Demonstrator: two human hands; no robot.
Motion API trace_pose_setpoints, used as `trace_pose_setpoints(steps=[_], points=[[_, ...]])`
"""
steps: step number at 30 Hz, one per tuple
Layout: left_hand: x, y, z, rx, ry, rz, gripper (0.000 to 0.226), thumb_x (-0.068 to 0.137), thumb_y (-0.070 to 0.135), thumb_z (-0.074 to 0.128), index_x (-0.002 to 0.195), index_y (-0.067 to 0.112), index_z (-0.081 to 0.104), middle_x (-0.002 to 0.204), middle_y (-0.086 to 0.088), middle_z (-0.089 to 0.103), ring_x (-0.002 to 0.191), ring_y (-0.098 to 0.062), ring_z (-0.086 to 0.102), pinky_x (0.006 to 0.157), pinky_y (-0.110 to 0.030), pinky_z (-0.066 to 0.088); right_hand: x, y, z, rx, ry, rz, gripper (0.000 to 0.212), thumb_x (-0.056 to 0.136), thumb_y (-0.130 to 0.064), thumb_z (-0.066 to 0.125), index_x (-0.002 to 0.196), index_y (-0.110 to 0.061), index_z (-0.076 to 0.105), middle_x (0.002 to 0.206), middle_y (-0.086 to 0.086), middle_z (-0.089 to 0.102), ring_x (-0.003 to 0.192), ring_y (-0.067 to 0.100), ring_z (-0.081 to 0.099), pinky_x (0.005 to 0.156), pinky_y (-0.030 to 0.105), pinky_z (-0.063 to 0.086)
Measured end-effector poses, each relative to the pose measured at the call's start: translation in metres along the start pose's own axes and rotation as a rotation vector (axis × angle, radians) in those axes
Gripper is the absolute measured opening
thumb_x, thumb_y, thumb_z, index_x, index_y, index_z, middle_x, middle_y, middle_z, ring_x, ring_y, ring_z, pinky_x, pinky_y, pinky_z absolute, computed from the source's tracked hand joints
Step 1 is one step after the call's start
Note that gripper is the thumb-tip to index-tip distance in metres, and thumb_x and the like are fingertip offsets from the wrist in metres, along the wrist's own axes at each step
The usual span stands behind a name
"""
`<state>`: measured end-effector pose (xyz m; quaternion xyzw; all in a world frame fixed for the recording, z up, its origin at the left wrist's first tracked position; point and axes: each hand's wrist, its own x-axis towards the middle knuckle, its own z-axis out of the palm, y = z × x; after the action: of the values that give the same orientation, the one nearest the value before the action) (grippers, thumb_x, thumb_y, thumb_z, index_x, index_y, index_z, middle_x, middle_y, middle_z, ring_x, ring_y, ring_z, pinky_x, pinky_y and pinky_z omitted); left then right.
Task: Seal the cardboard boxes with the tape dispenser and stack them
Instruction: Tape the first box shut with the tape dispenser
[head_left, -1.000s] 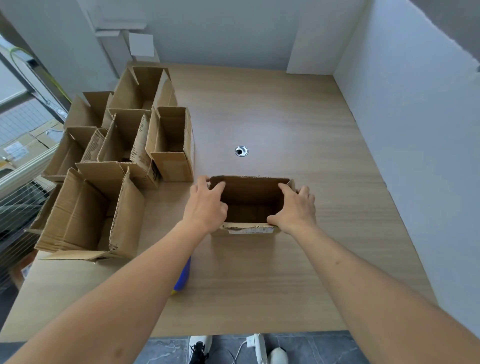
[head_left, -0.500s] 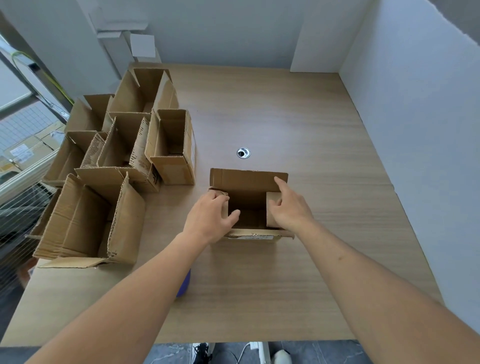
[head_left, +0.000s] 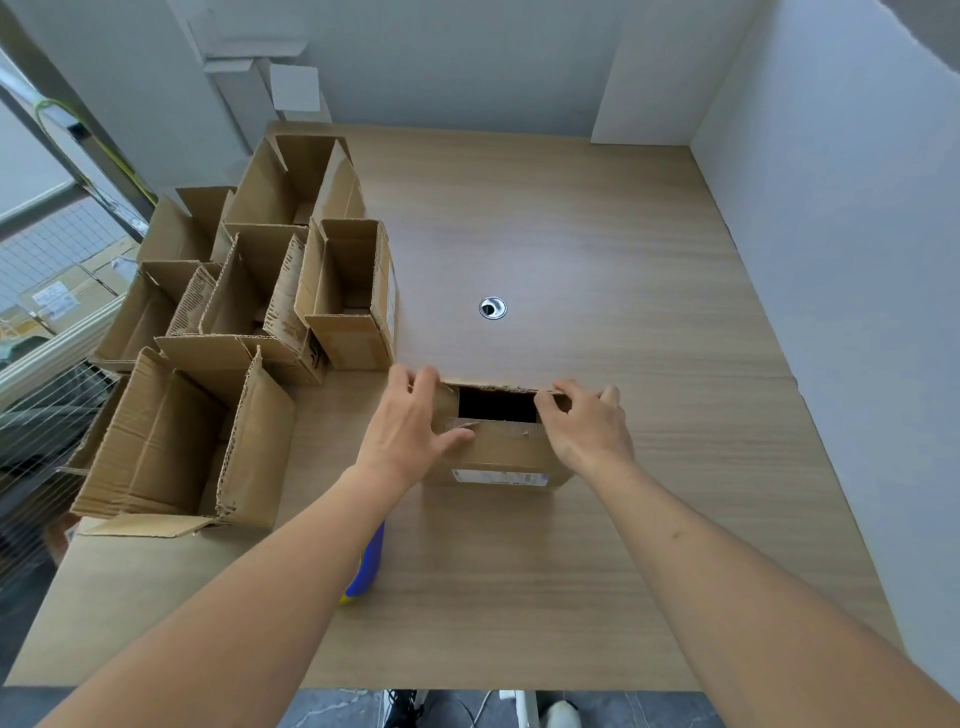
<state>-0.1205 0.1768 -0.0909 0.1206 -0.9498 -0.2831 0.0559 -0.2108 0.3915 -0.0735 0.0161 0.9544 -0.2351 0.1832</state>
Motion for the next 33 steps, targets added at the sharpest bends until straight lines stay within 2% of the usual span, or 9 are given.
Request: trace_pose_setpoints(steps=[3,5,10,13,18,21,26,30,33], points=[[-0.002,0.0,0.01,0.012,0.014,-0.128,0.082,0.07,0.048,0.09,0.13,0.023,0.039,0.117,-0.004,0.032,0.101,-0.024,0.043,0.081,-0.037,0.05,-0.004,0.008,0.006,-0.013,-0.075,-0.085,0.061,0.089,-0.073,0.046,0.143,-0.046,0.05,0.155,0.006,0.024,0.138,0.032,0.035,0.105,0.045,0.043],[-0.005,-0.001,0.015,0.044,-0.039,-0.18,0.077,0.076,0.057,0.081,0.137,0.033,0.04,0.121,-0.003,0.032,0.107,-0.025,0.041,0.081,-0.04,0.051,-0.006,0.015,0.015,0.003,-0.144,-0.181,0.065,0.088,-0.074,0.054,0.148,-0.051,0.041,0.167,0.001,0.007,0.148,0.031,0.025,0.115,0.045,0.036],[-0.015,-0.013,0.018,-0.009,-0.134,-0.213,0.06,0.092,0.064,0.058,0.145,0.041,0.041,0.124,-0.002,0.037,0.111,-0.028,0.052,0.089,-0.047,0.055,-0.012,0.021,0.037,-0.029,-0.141,-0.26,0.057,0.098,-0.061,0.051,0.15,-0.062,0.026,0.169,-0.015,-0.011,0.152,0.032,0.013,0.116,0.049,0.035],[-0.035,-0.023,0.015,-0.034,-0.096,-0.242,0.047,0.102,0.059,0.035,0.148,0.048,0.033,0.119,-0.001,0.039,0.101,-0.029,0.055,0.082,-0.048,0.056,-0.014,0.022,0.042,-0.028,-0.135,-0.272,0.054,0.1,-0.06,0.049,0.149,-0.063,0.027,0.168,-0.018,-0.011,0.151,0.034,0.017,0.115,0.05,0.035],[-0.084,-0.042,0.013,0.178,-0.059,-0.528,0.062,0.1,0.067,0.02,0.144,0.026,0.035,0.117,-0.012,0.044,0.103,-0.039,0.053,0.087,-0.049,0.049,-0.026,0.013,0.054,-0.021,-0.163,-0.307,0.053,0.101,-0.058,0.049,0.149,-0.063,0.027,0.167,-0.021,-0.014,0.153,0.033,0.011,0.115,0.049,0.034],[-0.107,-0.046,0.019,0.183,-0.048,-0.642,0.065,0.097,0.068,0.01,0.133,0.023,0.039,0.114,-0.015,0.048,0.104,-0.042,0.053,0.091,-0.05,0.047,-0.031,0.01,0.06,-0.023,-0.16,-0.311,0.052,0.102,-0.057,0.048,0.149,-0.062,0.028,0.167,-0.019,-0.014,0.153,0.034,0.012,0.116,0.048,0.033],[-0.139,-0.061,0.044,0.242,-0.138,-0.788,0.039,0.097,0.044,0.049,0.12,0.013,0.044,0.126,-0.019,0.045,0.11,-0.043,0.052,0.094,-0.047,0.045,-0.032,0.01,0.06,-0.01,-0.156,-0.308,0.05,0.102,-0.055,0.048,0.15,-0.059,0.031,0.169,-0.014,-0.011,0.152,0.032,0.013,0.117,0.046,0.031],[-0.152,-0.068,0.058,0.26,-0.156,-0.764,0.072,0.089,0.053,0.066,0.138,0.015,0.031,0.136,-0.021,0.04,0.123,-0.042,0.047,0.1,-0.048,0.044,-0.033,0.01,0.063,-0.021,-0.132,-0.314,0.05,0.102,-0.055,0.047,0.15,-0.059,0.031,0.169,-0.015,-0.01,0.153,0.031,0.012,0.115,0.047,0.032],[-0.155,-0.078,0.061,0.263,-0.186,-0.706,0.095,0.088,0.042,0.072,0.154,0.025,0.006,0.142,-0.02,0.039,0.131,-0.041,0.045,0.102,-0.049,0.044,-0.033,0.011,0.064,-0.035,-0.119,-0.314,0.051,0.102,-0.055,0.048,0.15,-0.059,0.031,0.169,-0.016,-0.01,0.153,0.03,0.011,0.114,0.047,0.034]])
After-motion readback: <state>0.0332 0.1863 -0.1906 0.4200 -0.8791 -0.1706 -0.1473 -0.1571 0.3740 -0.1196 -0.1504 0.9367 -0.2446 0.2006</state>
